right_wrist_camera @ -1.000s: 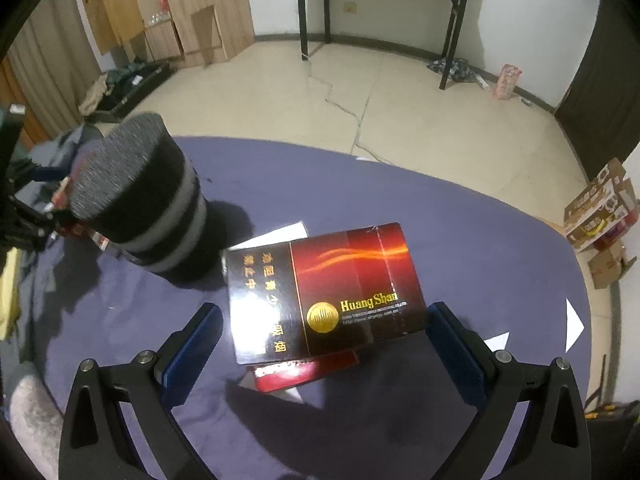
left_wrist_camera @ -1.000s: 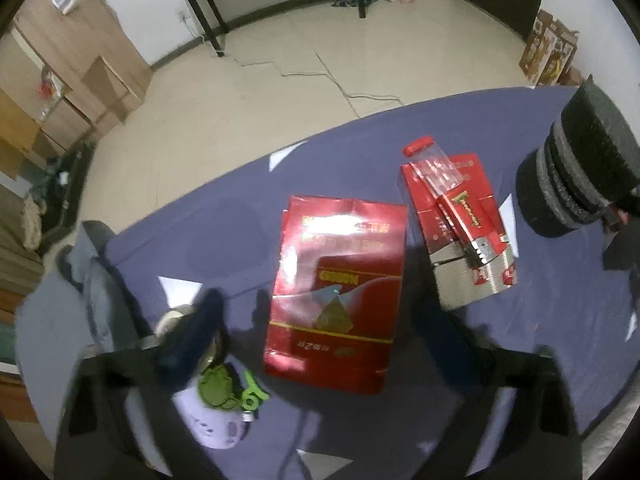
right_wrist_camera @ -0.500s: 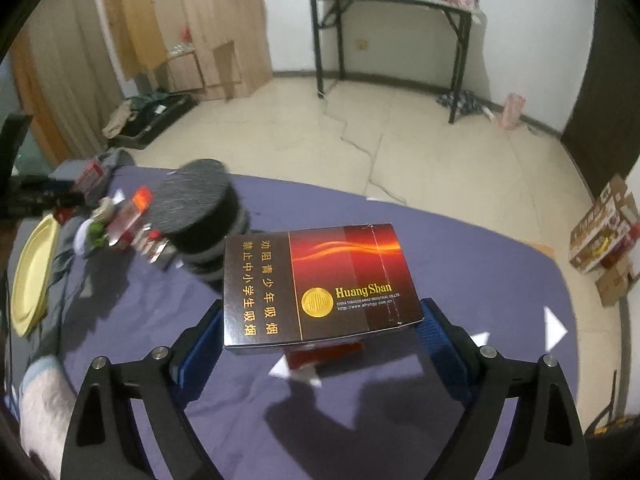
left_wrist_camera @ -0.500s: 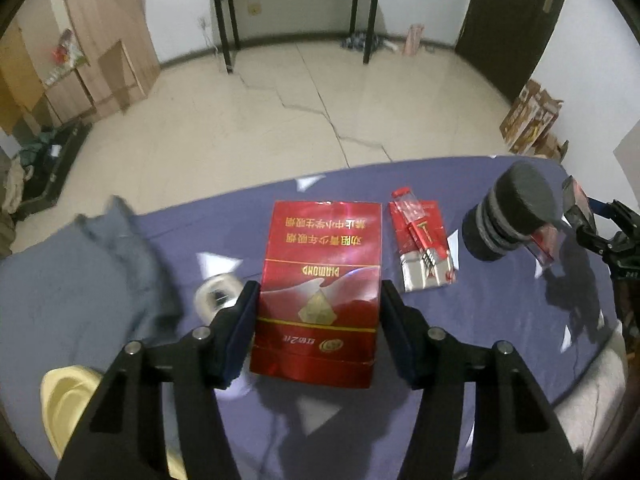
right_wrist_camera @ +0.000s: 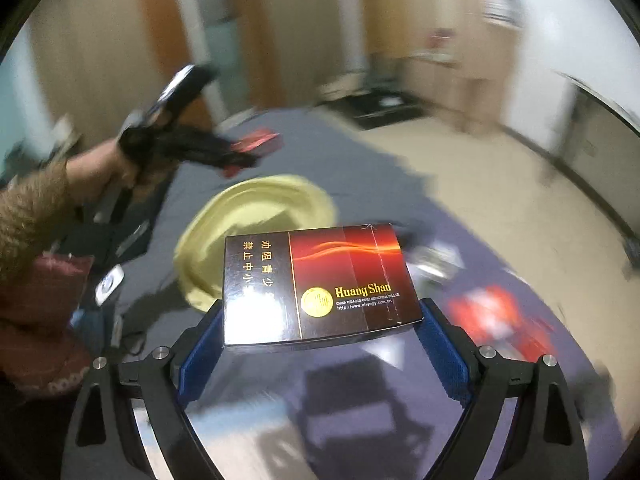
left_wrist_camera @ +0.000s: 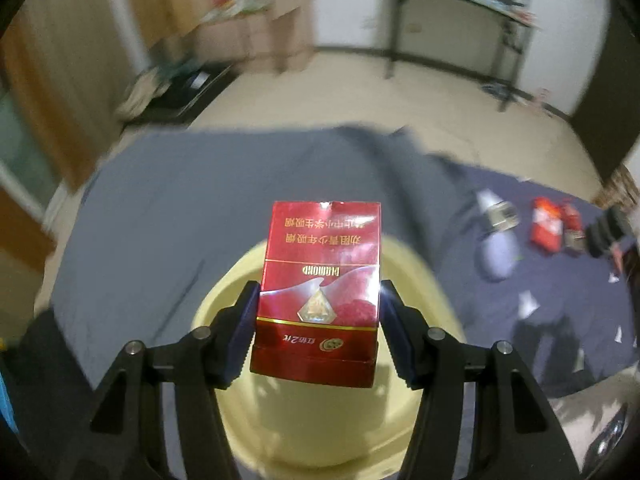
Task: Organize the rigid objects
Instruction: 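Carry both packs to the yellow basin and release them inside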
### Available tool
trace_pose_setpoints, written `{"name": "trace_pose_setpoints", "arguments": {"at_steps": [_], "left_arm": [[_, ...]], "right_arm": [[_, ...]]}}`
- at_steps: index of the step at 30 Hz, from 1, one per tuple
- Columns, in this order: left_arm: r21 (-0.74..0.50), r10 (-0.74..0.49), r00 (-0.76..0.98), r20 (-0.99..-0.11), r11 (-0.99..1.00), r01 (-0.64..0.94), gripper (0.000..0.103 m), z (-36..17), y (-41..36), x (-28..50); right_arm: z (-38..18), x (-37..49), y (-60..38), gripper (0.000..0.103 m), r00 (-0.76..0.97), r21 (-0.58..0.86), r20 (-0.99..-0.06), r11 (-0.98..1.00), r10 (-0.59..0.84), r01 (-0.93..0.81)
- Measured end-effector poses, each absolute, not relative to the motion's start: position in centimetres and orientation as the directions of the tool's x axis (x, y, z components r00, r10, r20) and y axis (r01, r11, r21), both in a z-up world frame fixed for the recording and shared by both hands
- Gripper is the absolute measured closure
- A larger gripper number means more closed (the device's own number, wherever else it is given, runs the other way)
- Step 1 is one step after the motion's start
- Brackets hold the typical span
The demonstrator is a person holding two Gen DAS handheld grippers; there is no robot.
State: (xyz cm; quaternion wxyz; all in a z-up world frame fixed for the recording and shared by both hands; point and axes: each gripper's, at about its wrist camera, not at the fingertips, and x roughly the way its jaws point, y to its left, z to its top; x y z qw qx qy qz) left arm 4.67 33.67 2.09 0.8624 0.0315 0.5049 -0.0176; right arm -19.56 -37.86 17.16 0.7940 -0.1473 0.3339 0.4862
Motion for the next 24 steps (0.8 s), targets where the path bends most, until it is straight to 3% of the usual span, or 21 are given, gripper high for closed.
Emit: {"name": "trace_pose_setpoints", "arguments": {"at_steps": [3,8,12,18,21,24], "left_arm": [[0.006,0.008,0.423,-0.906,1.000,-0.006,0.043,-2.3,37.2,3.7],[-0.104,-0.085,0.377,-0.923,0.994,-0.031,0.043,-6.6,39.0,3.6],[-0.039,-0.034,0.322,-0.946,0.999,-0.011,0.043,-8.5,38.1,4.8],[-0.036,-0.029,0.293,-0.956,0.999,-0.020,0.042,-10.4,38.8,5.4],[-0.029,-0.024,0.289,-0.957,1.000,-0.011,0.035,-10.8,38.5,5.6],[-0.081,-0.062,0.294,-0.954,0.995,-0.053,0.015,-8.7,38.1,5.6]], "right_arm": [[13.7,-20.5,-29.2,0.012,0.207,0.112,-0.724,0.408,0.658,-0.906],[7.3,-20.0,-20.3,0.012,0.179,0.103,-0.791,0.415,0.584,-0.904],[3.6,-20.1,-17.2,0.012,0.203,0.023,-0.833,0.398,0.515,-0.917],[1.4,-19.8,-13.9,0.011,0.204,0.015,-0.854,0.415,0.478,-0.910],[0.6,-19.9,-12.2,0.009,0.179,0.045,-0.868,0.432,0.463,-0.901],[1.5,-19.8,-11.9,0.001,0.143,0.112,-0.850,0.440,0.507,-0.891]]}}
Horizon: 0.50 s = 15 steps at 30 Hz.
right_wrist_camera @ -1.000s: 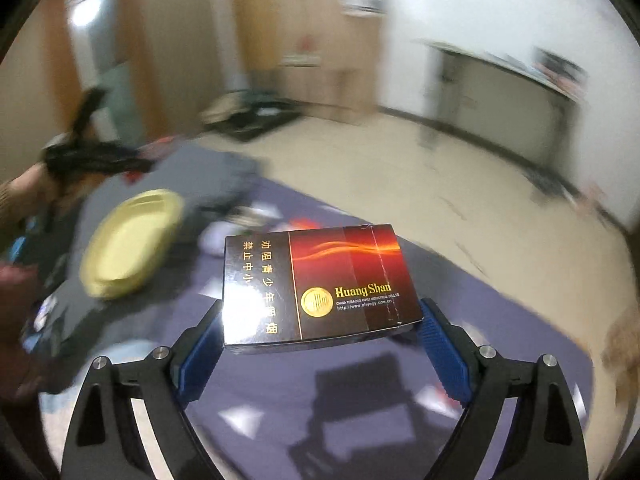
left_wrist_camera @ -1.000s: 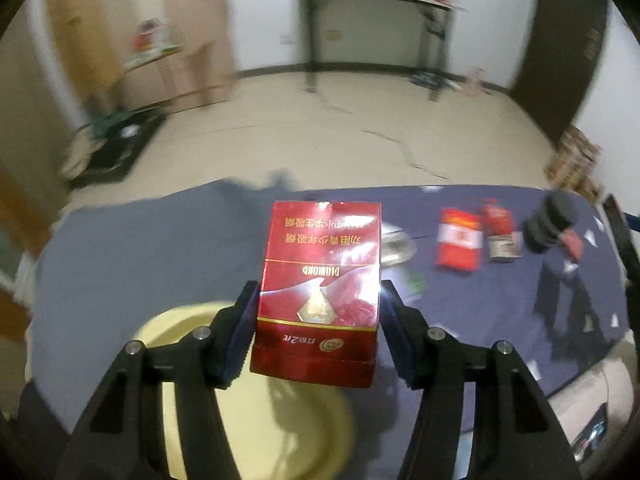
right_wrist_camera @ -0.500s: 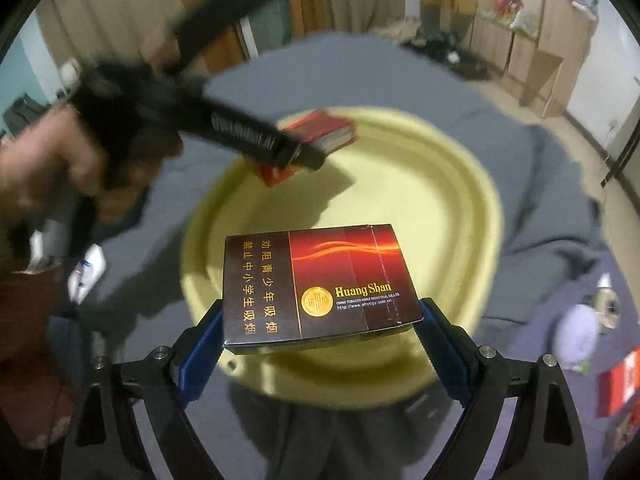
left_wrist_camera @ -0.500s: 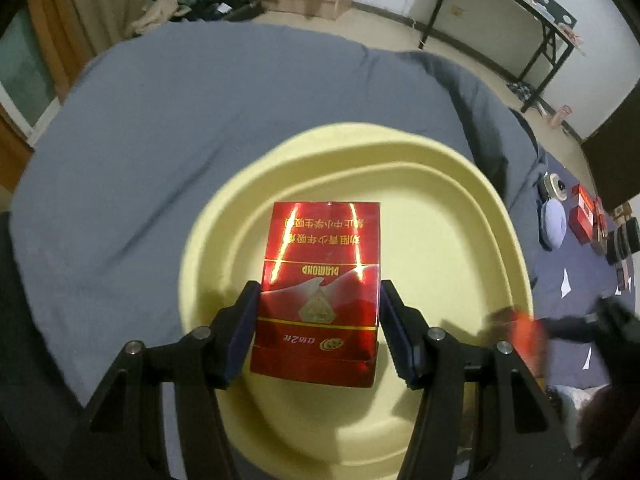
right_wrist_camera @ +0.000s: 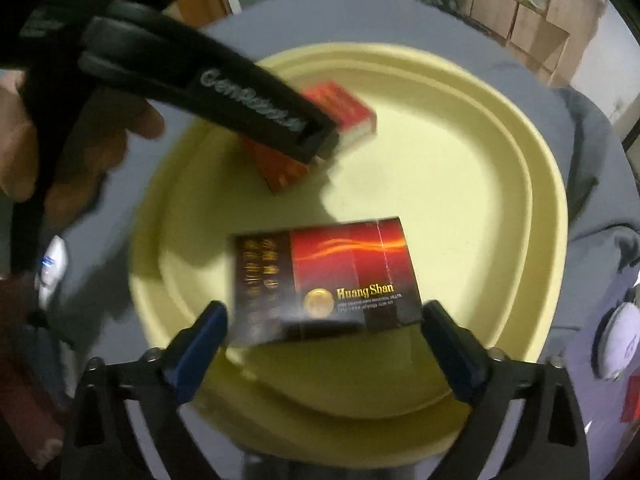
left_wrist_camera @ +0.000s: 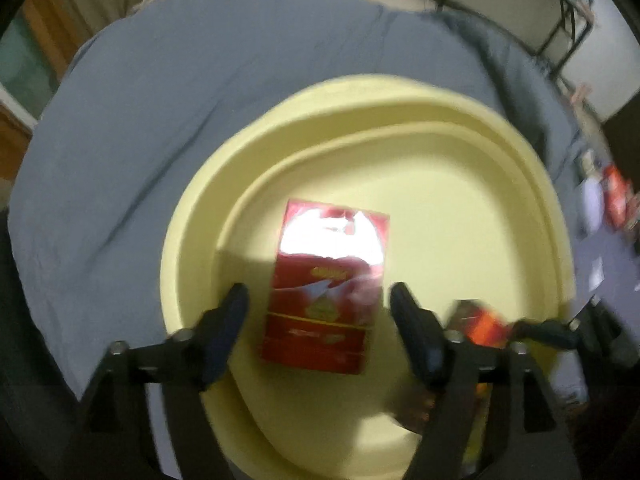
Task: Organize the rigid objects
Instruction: 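Carry both packs to the yellow basin and release them inside, then grasp the black foam cylinder with the right tool while the left grasps the plush toy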
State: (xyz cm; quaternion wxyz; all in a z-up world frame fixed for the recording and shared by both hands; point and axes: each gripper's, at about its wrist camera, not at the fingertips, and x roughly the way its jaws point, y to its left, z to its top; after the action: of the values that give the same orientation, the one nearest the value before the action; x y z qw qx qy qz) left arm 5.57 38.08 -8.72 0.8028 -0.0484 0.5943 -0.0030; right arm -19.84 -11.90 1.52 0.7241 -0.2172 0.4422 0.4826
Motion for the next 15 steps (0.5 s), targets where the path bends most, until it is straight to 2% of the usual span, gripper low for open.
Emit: {"name": "trace_pose_setpoints", "arguments": {"at_steps": [1,2,6,9,12,15], "left_arm": [[-0.104,-0.084,0.321,-0.943,0.994,-0.043,0.003,-7.5,37.7,5.5],[-0.115,-0.099,0.344,-0.934,0.993,-0.025,0.000,-6.4,37.1,5.6],[-0.126,-0.159,0.402,-0.902,0.986,0.108,0.000,-1.9,31.2,6.8],[-0.144,-0.214,0.405,-0.889,0.970,0.198,0.000,-1.0,25.8,8.1],[-0.120,-0.241,0.394,-0.887,0.944,0.306,0.000,-2.0,19.1,9.1],[-0.100,-0.221,0.357,-0.908,0.939,0.328,0.000,-4.3,14.7,10.2]], "right_arm": [[2.7,-20.2,-12.5,0.001,0.142,0.126,-0.832,0.433,0.536,-0.893],[4.0,-20.5,-13.4,0.001,0.150,0.131,-0.814,0.429,0.561,-0.894],[8.8,-19.7,-20.8,0.001,0.217,0.167,-0.729,0.476,0.649,-0.863],[10.7,-16.1,-28.6,0.000,0.344,0.164,-0.701,0.611,0.625,-0.775],[11.1,-12.1,-39.5,0.000,0.548,0.095,-0.681,0.800,0.486,-0.592],[9.6,-9.6,-50.4,0.000,0.669,0.060,-0.676,0.928,0.308,-0.367]]}}
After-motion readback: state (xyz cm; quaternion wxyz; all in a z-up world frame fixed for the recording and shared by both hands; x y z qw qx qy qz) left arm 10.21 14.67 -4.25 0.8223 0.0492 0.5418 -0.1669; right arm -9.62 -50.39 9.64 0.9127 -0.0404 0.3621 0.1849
